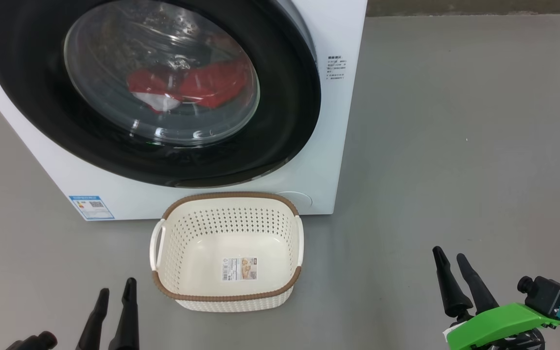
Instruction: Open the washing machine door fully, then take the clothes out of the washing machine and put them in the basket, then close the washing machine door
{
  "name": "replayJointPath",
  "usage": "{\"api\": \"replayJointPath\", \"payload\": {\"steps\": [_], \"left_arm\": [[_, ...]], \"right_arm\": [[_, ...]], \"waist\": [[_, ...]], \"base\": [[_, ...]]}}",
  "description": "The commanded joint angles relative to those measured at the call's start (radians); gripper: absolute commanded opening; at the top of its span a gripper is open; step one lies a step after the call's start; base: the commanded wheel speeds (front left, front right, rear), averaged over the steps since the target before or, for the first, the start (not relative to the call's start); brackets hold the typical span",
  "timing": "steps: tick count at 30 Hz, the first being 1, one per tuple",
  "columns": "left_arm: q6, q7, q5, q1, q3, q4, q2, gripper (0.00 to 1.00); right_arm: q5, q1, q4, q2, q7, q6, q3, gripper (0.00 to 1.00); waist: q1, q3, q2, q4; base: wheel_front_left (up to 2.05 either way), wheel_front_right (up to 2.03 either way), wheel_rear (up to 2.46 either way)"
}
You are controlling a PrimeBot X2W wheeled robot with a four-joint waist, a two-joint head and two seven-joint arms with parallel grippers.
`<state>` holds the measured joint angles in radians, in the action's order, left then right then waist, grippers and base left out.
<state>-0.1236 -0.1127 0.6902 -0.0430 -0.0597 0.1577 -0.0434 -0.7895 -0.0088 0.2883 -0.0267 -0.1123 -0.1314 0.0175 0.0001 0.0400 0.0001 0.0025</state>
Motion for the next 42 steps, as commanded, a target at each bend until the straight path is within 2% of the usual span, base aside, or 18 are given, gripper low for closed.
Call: {"api": "replayJointPath", "payload": {"steps": [1, 42], "left_arm": [[-0.005, -0.014, -0.034, 0.004, -0.016, -0.036, -0.017, 1.0], [-0.007, -0.133, -0.514, -0.027, -0.02, -0.068, -0.029, 1.0]], "right_arm": [[0.03, -0.031, -0.031, -0.013, -0.015, 0.0, 0.02, 1.0], [0.409, -0.025, -0.023, -0.022, -0.133, 0.001, 0.064, 1.0]], "waist": [[-0.0001, 0.0, -0.0001, 0.0], [-0.0001, 0.026, -0.0001, -0.008]], "base": [[0.0, 0.0, 0.0], [0.0, 0.0, 0.0]]}}
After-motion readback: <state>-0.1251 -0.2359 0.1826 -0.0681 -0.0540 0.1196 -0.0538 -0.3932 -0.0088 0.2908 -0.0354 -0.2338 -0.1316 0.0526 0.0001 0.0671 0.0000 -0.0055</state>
